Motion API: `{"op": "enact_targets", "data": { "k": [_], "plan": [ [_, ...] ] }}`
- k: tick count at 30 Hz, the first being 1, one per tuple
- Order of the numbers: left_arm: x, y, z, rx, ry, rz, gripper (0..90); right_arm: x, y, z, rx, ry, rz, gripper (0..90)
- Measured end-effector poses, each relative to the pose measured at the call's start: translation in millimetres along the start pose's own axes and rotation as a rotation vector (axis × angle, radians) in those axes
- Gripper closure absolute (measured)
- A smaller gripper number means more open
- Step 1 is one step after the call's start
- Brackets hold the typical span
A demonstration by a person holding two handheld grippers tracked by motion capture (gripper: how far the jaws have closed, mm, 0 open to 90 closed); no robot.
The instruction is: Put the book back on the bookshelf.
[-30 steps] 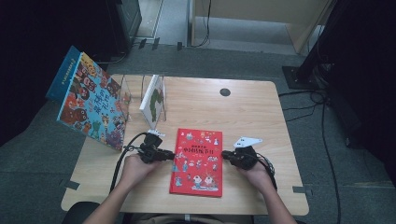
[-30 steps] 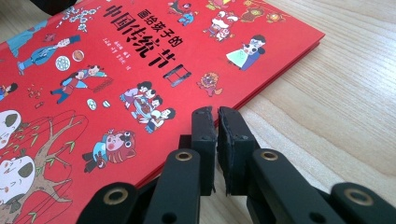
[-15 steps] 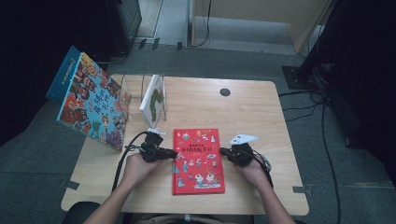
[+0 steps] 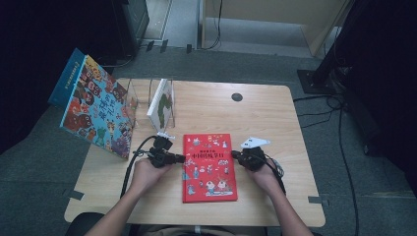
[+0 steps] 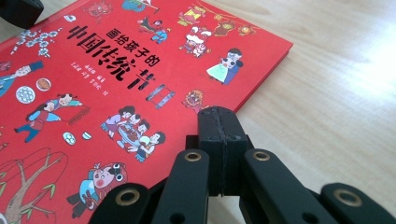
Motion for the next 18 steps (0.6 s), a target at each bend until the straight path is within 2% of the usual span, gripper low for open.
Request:
{"op": "enact_targets", "data": {
  "k": [3, 6, 7, 8, 9, 10, 13, 15, 18],
  "plan": [
    [1.7, 4.5, -0.9, 0.003, 0.006, 0.007, 88.0, 5.3, 2.0, 5.5, 0.032, -0.032, 0.018, 90.0],
    [2.3, 5.7, -1.8, 0.011, 0.006, 0.015, 86.9, 8.1, 4.5, 8.1, 0.016, -0.047, 0.002, 90.0],
    [3.2, 5.0, -0.8, 0.010, 0.031, 0.022, 81.5, 8.4, 4.7, 8.0, 0.020, -0.058, -0.008, 88.0],
    [3.2, 5.0, -0.8, 0.010, 0.031, 0.022, 79.7, 8.2, 4.3, 8.1, 0.011, -0.063, -0.014, 86.0],
    [3.3, 4.4, -0.8, 0.005, 0.027, 0.014, 79.7, 8.2, 4.3, 8.1, 0.011, -0.063, -0.014, 86.0],
    [2.8, 3.9, -0.6, -0.001, 0.027, 0.010, 75.2, 4.4, 4.1, 8.2, 0.012, -0.062, -0.019, 84.3],
    [-1.0, 3.3, 0.9, -0.009, 0.016, 0.015, 69.5, -4.5, 5.7, 6.3, 0.023, -0.069, -0.016, 79.2],
    [-6.8, 2.9, 0.5, -0.033, -0.006, 0.032, 68.8, -9.5, 6.6, 4.3, 0.034, -0.058, -0.018, 73.3],
    [-9.0, 1.9, 1.5, -0.035, -0.012, 0.035, 68.1, -11.9, 7.1, 0.8, 0.052, -0.046, -0.020, 69.6]
  ]
}}
Point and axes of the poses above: each handheld gripper's, and its own axes: x roughly forward along the jaws, y roughly out of its top, z roughly to its right, the point moved 3 cm from there along x, roughly forward along the jaws, and after that the axes turned 11 degrees about -x, right-handed, at the moved point
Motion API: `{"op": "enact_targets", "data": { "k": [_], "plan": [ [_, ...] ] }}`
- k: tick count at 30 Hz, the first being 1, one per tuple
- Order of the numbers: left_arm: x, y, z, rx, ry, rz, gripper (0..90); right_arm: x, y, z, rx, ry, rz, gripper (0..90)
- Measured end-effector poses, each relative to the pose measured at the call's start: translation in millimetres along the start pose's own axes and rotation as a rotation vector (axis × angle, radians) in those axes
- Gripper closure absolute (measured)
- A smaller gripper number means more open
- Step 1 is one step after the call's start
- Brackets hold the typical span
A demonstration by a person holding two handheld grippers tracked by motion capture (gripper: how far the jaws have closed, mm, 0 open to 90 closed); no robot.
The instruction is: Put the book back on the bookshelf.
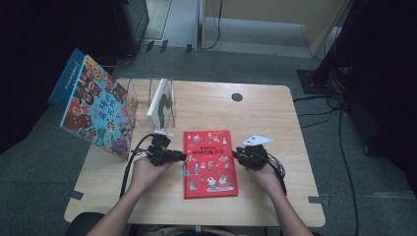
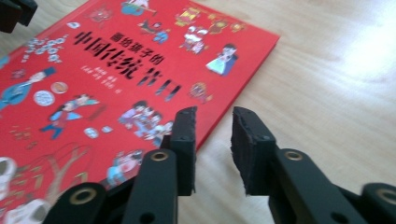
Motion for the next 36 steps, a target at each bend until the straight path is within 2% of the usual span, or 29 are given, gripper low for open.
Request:
{"op": "enact_targets", "data": {
  "k": [3, 13, 15, 17, 19, 21, 22, 24, 27, 31, 36],
  "plan": [
    [0.1, -2.2, 1.7, 0.013, 0.009, 0.001, 62.2, 0.1, -0.4, -8.9, 0.031, 0.021, -0.024, 64.0],
    [4.3, -6.5, 1.9, 0.045, 0.049, -0.002, 50.8, 1.2, 7.2, -20.4, 0.060, 0.029, -0.060, 56.6],
    [5.6, -7.3, 2.0, 0.049, 0.060, -0.012, 49.2, 2.1, 10.8, -20.4, 0.104, 0.043, -0.100, 55.6],
    [6.5, -7.5, 1.7, 0.049, 0.063, -0.018, 49.2, 2.7, 12.4, -19.7, 0.116, 0.046, -0.114, 55.4],
    [7.2, -7.5, 0.9, 0.043, 0.064, -0.028, 48.8, 3.9, 16.5, -18.3, 0.148, 0.053, -0.160, 55.0],
    [7.6, -7.5, 0.4, 0.043, 0.068, -0.030, 48.4, 4.9, 17.4, -17.3, 0.158, 0.057, -0.173, 55.0],
    [7.8, -7.6, 0.3, 0.043, 0.072, -0.031, 48.1, 6.8, 18.8, -15.2, 0.176, 0.061, -0.199, 55.5],
    [8.2, -7.8, 0.3, 0.041, 0.064, -0.029, 47.5, 7.5, 19.3, -15.2, 0.193, 0.068, -0.214, 55.9],
    [8.3, -7.9, 0.4, 0.039, 0.055, -0.033, 46.0, 11.3, 19.1, -15.1, 0.219, 0.078, -0.268, 57.5],
    [8.7, -7.9, 1.2, 0.039, 0.054, -0.033, 45.0, 12.3, 20.4, -14.1, 0.232, 0.078, -0.291, 58.1],
    [8.8, -7.8, 2.1, 0.023, 0.053, -0.042, 46.5, 13.9, 21.6, -11.0, 0.275, 0.089, -0.318, 58.6]
  ]
}}
Point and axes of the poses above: each handheld gripper's, and its own axes: x roughly forward along the jaws, y roughly out of its top, z roughly to its right, the point moved 3 cm from there along x, roughly forward along the jaws, and after that the axes turned 11 degrees about -x, right-handed, at the moved point
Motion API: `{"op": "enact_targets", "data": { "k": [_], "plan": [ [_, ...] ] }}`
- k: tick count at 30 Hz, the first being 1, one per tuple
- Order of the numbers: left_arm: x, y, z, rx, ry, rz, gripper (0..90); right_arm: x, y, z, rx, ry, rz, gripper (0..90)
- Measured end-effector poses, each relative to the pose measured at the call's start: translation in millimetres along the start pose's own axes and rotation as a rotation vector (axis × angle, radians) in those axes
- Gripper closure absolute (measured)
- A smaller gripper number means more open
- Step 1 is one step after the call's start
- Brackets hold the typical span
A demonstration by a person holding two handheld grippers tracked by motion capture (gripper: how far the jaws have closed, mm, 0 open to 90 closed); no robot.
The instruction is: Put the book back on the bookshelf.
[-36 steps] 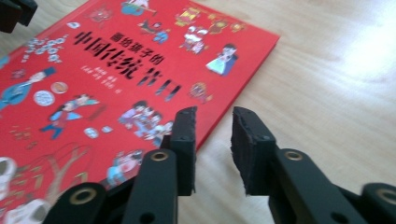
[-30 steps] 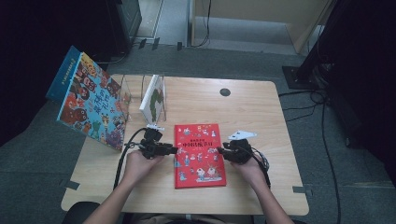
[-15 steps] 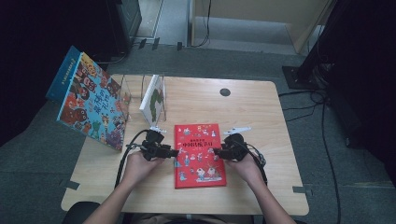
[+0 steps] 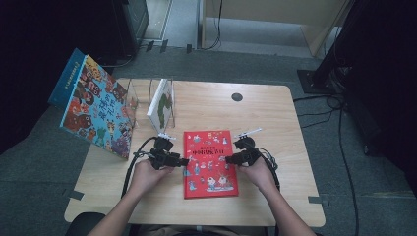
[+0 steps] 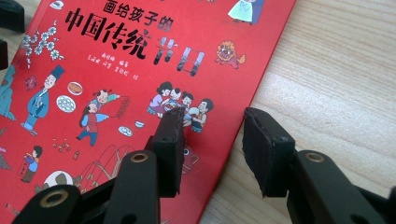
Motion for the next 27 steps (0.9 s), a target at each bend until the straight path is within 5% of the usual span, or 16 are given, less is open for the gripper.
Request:
{"op": "enact_targets", "data": {
  "k": [8, 11, 13, 27],
  "plan": [
    [3.6, -1.5, 7.6, 0.002, -0.015, -0.039, 54.7, 1.0, 4.6, 2.8, 0.033, 0.010, -0.033, 58.1],
    [3.6, -1.4, 8.3, 0.000, -0.008, -0.042, 54.0, 3.1, 6.0, 7.3, 0.115, 0.049, -0.045, 58.4],
    [4.0, -1.0, 8.4, -0.017, -0.011, -0.038, 54.1, 3.5, 7.9, 7.1, 0.128, 0.049, -0.057, 58.4],
    [4.5, -1.9, 9.3, -0.030, -0.008, -0.024, 53.5, 1.3, 10.7, 5.5, 0.155, 0.048, -0.096, 58.9]
  ]
}}
Point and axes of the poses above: each handheld gripper's, and its own axes: x roughly forward along the jaws, y roughly out of its top, z roughly to its right, the point moved 3 cm from there along x, roughly forward along the jaws, and after that the axes turned 11 degrees about -x, right-handed, at the moved point
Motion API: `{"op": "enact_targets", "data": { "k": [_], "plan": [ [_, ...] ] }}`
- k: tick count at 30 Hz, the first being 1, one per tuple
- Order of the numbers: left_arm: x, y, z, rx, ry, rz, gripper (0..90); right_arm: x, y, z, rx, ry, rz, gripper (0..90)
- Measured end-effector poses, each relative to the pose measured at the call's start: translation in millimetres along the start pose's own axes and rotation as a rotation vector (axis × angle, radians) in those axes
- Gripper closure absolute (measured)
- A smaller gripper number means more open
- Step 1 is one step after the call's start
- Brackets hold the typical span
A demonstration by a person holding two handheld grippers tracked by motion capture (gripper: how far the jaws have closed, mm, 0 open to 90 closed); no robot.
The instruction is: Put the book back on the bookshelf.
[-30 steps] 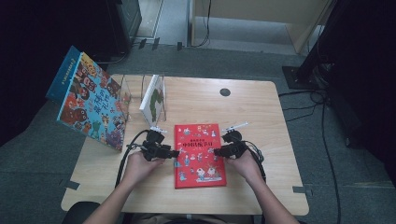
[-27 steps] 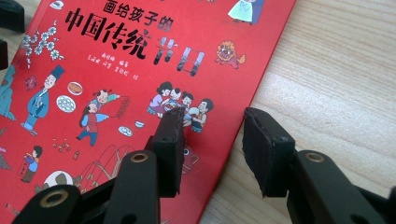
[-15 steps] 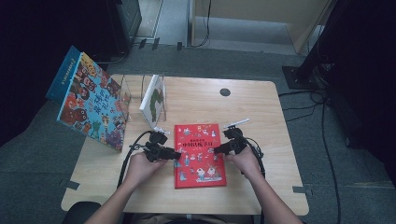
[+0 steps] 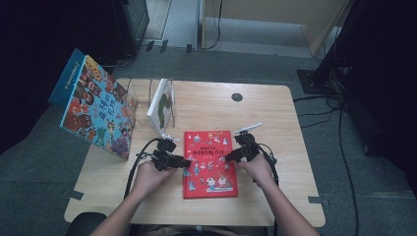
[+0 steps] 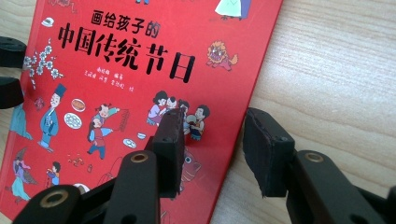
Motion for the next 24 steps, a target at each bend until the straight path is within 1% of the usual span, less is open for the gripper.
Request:
{"op": "enact_targets", "data": {
  "k": [2, 5, 7, 11, 13, 14, 16, 18, 19, 20, 21, 23, 24],
  "plan": [
    [0.1, -0.2, 0.6, -0.003, 0.001, 0.000, 52.8, -1.0, -0.2, -0.3, 0.010, 0.003, 0.000, 59.1],
    [0.2, -0.3, 1.1, -0.003, 0.005, 0.001, 52.5, -3.2, 0.1, -0.5, 0.010, 0.003, 0.002, 59.7],
    [0.2, -0.4, 1.3, -0.002, 0.006, 0.001, 52.2, -7.9, 2.0, -1.5, 0.017, 0.016, 0.021, 60.7],
    [0.2, -0.3, 0.8, -0.001, -0.004, 0.000, 51.0, -13.8, 5.1, -2.9, 0.002, 0.017, 0.026, 61.1],
    [0.0, -0.4, 0.6, 0.006, -0.005, -0.003, 50.3, -16.4, 6.2, -3.7, 0.002, 0.024, 0.026, 61.1],
    [0.1, -0.4, 0.6, 0.006, -0.006, -0.002, 49.6, -21.1, 7.8, -5.3, -0.007, 0.028, 0.030, 60.9],
    [0.2, -0.5, 0.5, 0.009, -0.012, -0.001, 49.0, -24.3, 8.7, -6.4, -0.011, 0.032, 0.032, 60.9],
    [0.2, -0.5, 0.5, 0.009, -0.014, 0.000, 48.2, -34.6, 13.2, -10.6, -0.018, 0.046, 0.046, 61.0],
    [0.2, -0.4, 0.6, 0.007, -0.014, 0.000, 48.2, -34.6, 13.2, -10.6, -0.018, 0.046, 0.046, 61.0],
    [0.3, -0.4, 0.7, 0.003, -0.016, 0.001, 47.9, -38.3, 15.0, -12.7, -0.017, 0.053, 0.048, 61.2],
    [0.5, -0.4, 1.1, 0.001, -0.020, 0.001, 46.7, -47.1, 19.6, -17.5, -0.016, 0.064, 0.051, 61.6],
    [0.5, -0.3, 0.8, 0.001, -0.022, 0.002, 46.4, -53.8, 23.8, -22.0, -0.018, 0.075, 0.059, 62.7],
    [0.5, -0.3, 0.8, 0.001, -0.022, 0.002, 45.9, -53.8, 23.8, -22.0, -0.018, 0.075, 0.059, 62.7]
  ]
}}
Point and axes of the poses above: each handheld gripper's, and its own axes: x roughly forward along the jaws, y roughly out of its top, z roughly to its right, the point moved 3 cm from there along x, roughly forward along the jaws, and after that the axes turned 11 degrees about -x, right-handed, at the moved point
